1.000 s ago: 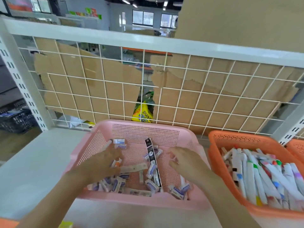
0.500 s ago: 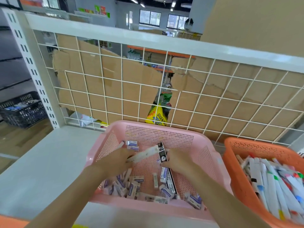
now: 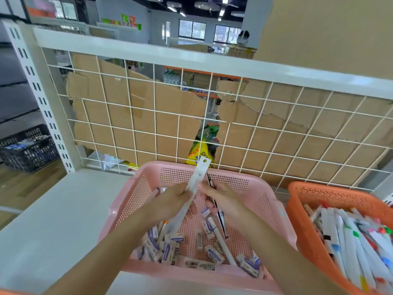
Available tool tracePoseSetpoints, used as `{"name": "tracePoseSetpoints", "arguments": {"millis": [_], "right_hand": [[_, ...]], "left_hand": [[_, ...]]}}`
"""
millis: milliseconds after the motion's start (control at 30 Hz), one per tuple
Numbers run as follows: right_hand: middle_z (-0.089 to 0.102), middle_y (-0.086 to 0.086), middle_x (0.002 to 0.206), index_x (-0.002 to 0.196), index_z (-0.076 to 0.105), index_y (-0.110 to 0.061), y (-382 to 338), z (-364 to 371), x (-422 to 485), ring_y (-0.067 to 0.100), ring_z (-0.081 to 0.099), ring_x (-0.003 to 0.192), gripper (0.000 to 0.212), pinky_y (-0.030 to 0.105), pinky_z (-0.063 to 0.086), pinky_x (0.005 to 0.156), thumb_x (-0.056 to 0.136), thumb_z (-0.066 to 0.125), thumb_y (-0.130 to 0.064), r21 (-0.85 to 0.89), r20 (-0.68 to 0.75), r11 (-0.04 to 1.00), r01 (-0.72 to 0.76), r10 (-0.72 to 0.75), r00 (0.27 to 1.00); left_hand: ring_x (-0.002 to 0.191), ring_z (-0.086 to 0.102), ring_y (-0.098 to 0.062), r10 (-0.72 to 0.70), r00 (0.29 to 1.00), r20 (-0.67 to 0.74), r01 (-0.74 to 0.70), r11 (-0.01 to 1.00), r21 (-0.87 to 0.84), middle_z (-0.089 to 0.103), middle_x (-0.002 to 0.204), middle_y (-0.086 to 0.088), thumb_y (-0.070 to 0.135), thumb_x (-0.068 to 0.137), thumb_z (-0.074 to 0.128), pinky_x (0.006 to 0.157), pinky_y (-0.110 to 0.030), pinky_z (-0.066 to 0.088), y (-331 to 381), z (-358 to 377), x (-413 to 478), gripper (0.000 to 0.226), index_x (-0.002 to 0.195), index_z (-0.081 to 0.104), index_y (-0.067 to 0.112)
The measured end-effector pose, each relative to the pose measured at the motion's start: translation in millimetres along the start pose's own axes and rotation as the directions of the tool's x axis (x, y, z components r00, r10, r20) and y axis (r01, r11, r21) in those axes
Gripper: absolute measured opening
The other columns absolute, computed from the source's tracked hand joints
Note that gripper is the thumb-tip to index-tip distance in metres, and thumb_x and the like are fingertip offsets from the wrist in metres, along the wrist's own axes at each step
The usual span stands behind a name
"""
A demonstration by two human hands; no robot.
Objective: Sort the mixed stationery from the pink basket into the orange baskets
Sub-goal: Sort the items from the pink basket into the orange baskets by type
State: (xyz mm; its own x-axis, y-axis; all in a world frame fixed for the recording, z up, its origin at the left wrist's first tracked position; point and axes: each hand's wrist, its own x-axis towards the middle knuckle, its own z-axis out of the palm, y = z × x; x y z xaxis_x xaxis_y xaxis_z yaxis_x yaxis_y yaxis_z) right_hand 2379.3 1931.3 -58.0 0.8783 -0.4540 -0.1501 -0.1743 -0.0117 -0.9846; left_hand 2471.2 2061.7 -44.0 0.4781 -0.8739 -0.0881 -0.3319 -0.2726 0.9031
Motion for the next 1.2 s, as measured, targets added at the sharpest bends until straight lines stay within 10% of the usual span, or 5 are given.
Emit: {"name": "tracePoseSetpoints", "arguments": {"millis": [167,400,567,800,1200], "right_hand": [[0.047,0.001,0.057,0.081,0.06,-0.008,-1,-5,-2,0.008,0.043,0.046,0.012,0.017,0.032,0.041,0.09,0.061,-0.015,0.057,-0.074,0.998,-0.019,0.023,0.997],[0.049,0.001,0.061,0.073,0.046,-0.014,4,-32,8,0.018,0.048,0.057,0.028,0.028,0.038,0.056,0.1,0.04,-0.021,-0.48,-0.295,0.877,0.026,-0.189,0.937],[0.05,0.002,0.063,0.086,0.052,-0.009,9,-51,10,0.023,0.05,0.059,0.025,0.04,0.048,0.064,0.099,0.038,-0.027,-0.546,-0.341,0.835,-0.065,-0.151,0.928],[0.05,0.004,0.06,0.085,0.051,-0.01,11,-55,9,0.015,0.045,0.048,0.022,0.033,0.039,0.055,0.099,0.039,-0.023,-0.49,-0.329,0.866,-0.102,-0.075,0.941],[0.052,0.004,0.061,0.102,0.055,-0.007,9,-54,8,0.012,0.047,0.045,0.022,0.023,0.041,0.049,0.099,0.039,-0.022,-0.485,-0.288,0.868,-0.107,-0.043,0.957]], "left_hand": [[0.063,0.058,0.0,-0.014,0.989,0.144,0.016,1.0,-0.019,0.057,0.07,0.007,0.013,0.101,0.037,0.06,-0.019,0.051,8,17,-1,0.02,0.086,0.05,0.016],[0.094,0.051,-0.008,-0.001,1.0,0.031,-0.017,0.83,0.558,0.056,0.108,0.006,0.032,0.094,0.052,0.066,-0.005,0.035,-11,9,12,0.026,0.113,0.056,0.016],[0.132,0.035,-0.021,-0.09,0.944,0.317,-0.143,0.754,0.641,0.029,0.147,0.002,0.035,0.084,0.067,0.108,-0.038,0.032,-13,31,29,0.075,0.145,0.026,0.022],[0.129,0.029,-0.023,-0.039,0.934,0.354,-0.252,0.628,0.736,0.026,0.147,-0.002,0.043,0.072,0.075,0.107,-0.038,0.03,-32,52,53,0.099,0.148,0.017,0.016],[0.105,0.052,-0.019,-0.043,0.964,0.263,-0.164,0.683,0.712,0.049,0.121,-0.002,0.026,0.078,0.074,0.078,-0.022,0.038,-35,39,54,0.051,0.121,0.051,0.012]]}}
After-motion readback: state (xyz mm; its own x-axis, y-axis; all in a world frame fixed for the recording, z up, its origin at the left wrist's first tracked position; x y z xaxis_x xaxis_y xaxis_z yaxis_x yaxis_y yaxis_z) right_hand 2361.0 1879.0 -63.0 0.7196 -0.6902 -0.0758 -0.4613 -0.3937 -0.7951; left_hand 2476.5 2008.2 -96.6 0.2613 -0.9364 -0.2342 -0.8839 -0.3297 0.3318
